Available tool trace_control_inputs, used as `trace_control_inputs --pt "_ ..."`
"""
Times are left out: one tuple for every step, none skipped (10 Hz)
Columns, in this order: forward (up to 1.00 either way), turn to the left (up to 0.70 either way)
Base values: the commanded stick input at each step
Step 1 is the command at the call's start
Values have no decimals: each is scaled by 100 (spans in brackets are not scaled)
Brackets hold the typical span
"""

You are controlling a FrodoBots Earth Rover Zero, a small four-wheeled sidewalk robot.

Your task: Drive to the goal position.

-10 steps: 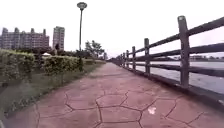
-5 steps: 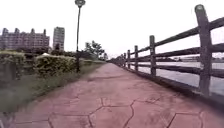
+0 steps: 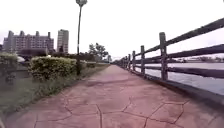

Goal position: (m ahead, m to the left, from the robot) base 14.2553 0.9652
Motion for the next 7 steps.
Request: trace_control_inputs --pt "100 0" --pt "100 0" --pt "100 0" --pt "100 0" --pt "100 0" --pt "100 0" --pt "100 0"
